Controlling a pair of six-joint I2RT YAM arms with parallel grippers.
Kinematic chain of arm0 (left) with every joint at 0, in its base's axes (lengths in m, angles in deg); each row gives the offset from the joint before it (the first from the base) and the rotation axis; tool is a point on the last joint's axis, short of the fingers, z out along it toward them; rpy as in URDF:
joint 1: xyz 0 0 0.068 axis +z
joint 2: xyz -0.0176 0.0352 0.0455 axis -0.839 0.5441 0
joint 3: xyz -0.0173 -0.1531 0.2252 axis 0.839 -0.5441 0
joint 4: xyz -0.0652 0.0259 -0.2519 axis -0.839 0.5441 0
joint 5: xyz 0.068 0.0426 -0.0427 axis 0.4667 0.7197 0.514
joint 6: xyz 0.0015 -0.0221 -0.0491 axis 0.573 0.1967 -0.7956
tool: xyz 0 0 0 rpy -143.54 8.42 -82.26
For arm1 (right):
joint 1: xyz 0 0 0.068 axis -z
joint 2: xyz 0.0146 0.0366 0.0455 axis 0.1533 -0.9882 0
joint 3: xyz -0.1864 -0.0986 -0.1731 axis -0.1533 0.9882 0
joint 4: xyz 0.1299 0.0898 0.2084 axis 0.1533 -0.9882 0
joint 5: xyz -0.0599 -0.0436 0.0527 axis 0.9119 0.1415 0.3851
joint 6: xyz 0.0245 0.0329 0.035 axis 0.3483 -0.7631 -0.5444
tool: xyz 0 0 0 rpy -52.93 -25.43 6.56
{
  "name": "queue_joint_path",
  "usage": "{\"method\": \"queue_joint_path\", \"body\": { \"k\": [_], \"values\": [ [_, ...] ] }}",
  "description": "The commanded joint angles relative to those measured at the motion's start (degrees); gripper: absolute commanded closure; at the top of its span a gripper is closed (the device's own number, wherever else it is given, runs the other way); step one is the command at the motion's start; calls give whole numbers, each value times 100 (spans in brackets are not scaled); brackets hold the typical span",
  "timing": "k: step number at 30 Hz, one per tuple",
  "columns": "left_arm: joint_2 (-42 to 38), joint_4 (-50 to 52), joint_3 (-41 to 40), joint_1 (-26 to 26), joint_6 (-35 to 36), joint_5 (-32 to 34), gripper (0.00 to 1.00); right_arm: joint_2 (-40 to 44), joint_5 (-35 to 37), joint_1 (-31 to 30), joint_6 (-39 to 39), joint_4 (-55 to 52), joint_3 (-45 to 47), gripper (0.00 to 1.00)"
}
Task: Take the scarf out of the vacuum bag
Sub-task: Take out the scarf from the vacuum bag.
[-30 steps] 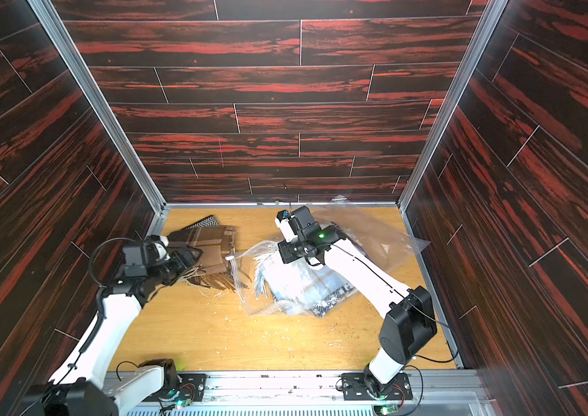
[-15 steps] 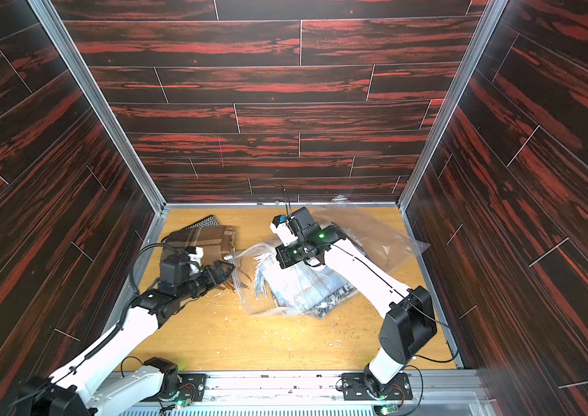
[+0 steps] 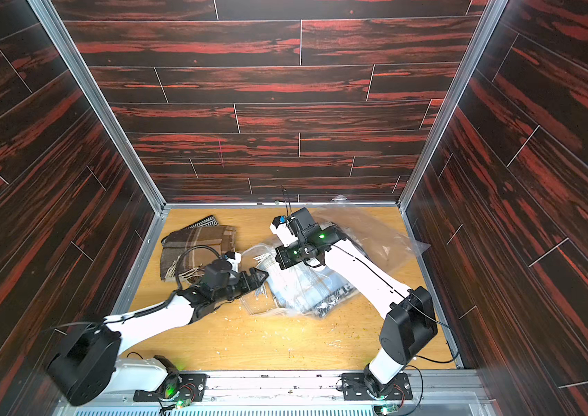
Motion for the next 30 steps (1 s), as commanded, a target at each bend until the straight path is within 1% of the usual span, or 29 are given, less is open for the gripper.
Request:
{"method": "queue_joint_path", "body": {
  "k": [1,7,19,22,26,30],
  "values": [
    [330,-576,173,-116,-221,108,7,180,-23,-7,-80,4,123,100],
    [915,-870,251,-242,-438,129,9,265,-20,-10,-135,130,335,100],
    [1653,-1408,445,-262,-576,53,11,393,-76,-14,-198,262,538,100],
    [1702,-1304,494,-263,-494,138,16,411,-69,-10,-203,281,566,100],
    [1685,-1020,564,-261,-301,267,19,411,-68,-13,-207,305,598,100],
    [1606,-773,636,-263,-144,405,26,402,-69,-6,-213,324,612,100]
  ]
}}
